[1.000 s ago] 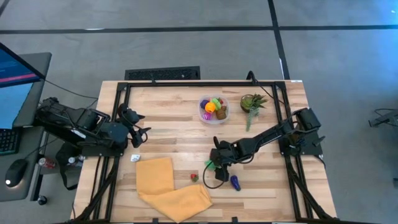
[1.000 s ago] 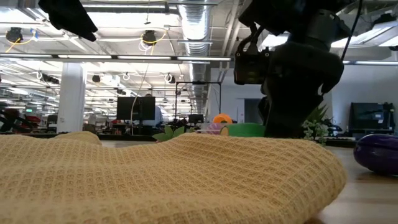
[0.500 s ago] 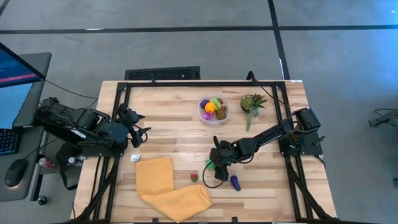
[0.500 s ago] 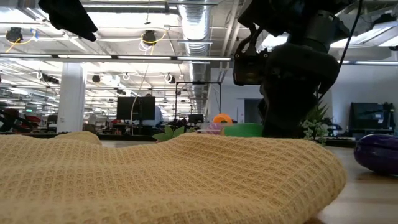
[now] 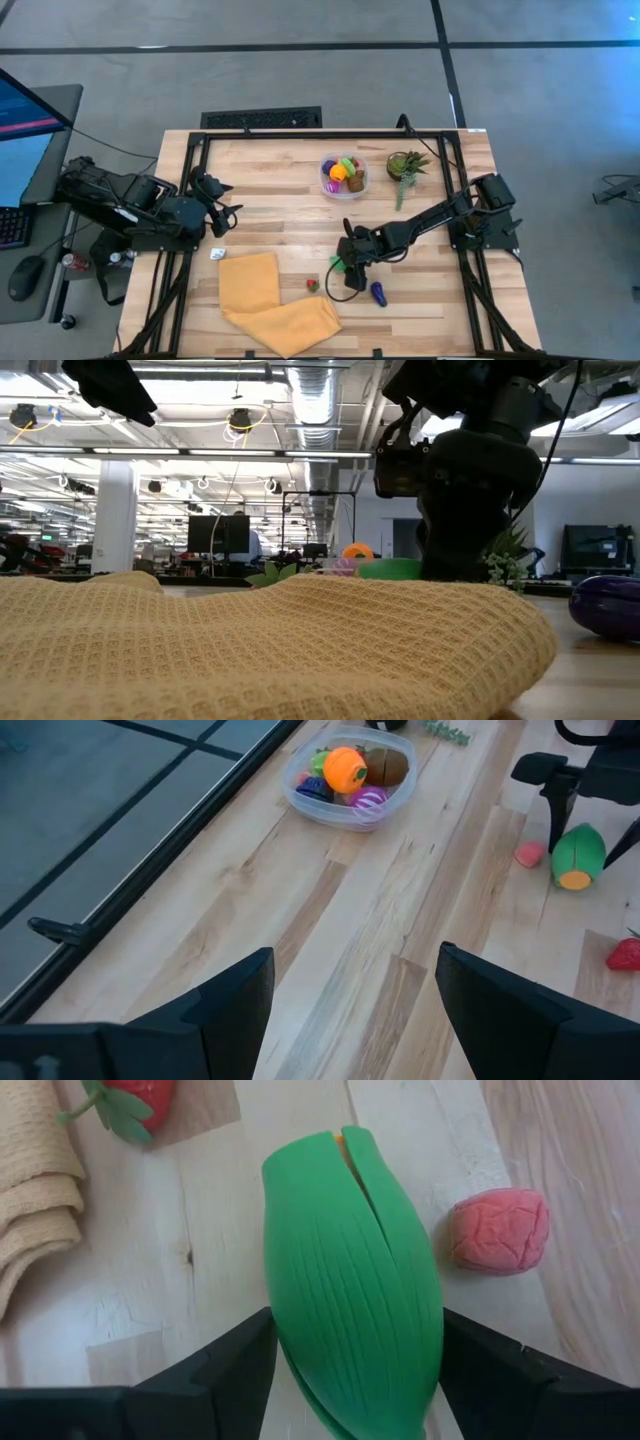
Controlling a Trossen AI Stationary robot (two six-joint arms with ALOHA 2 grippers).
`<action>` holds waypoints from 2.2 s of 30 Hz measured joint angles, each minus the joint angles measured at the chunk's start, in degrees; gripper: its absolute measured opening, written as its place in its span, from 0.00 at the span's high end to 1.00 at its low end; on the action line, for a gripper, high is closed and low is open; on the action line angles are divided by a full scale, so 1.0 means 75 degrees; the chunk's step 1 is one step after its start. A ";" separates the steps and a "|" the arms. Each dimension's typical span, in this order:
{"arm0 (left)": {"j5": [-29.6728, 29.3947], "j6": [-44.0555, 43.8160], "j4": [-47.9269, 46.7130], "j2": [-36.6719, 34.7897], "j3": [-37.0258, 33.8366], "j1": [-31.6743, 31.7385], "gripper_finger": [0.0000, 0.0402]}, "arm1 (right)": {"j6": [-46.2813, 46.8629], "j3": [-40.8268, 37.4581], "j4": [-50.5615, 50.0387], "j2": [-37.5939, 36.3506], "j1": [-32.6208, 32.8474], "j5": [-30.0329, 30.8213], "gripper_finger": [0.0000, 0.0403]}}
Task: Pick and placing Produce into tupperware
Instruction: Put the corn in the transparent bin
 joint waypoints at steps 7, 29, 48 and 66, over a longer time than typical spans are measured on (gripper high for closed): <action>-0.0002 0.0006 0.0000 -0.0003 0.0000 0.0003 0.33 | 0.0175 0.0043 -0.0024 -0.0067 0.0050 -0.0218 0.32; -0.0043 0.0044 0.0006 -0.0001 0.0000 0.0000 0.33 | -0.0209 0.0289 -0.0080 -0.0251 0.0070 -0.0468 0.32; -0.0108 0.0026 0.0015 0.0000 0.0000 0.0000 0.33 | -0.0080 0.0289 0.0392 -0.0251 -0.0032 -0.0447 0.32; -0.0145 0.0171 0.0006 -0.0003 0.0000 0.0000 0.34 | -0.0172 0.0286 0.0907 -0.0248 -0.0207 -0.0449 0.18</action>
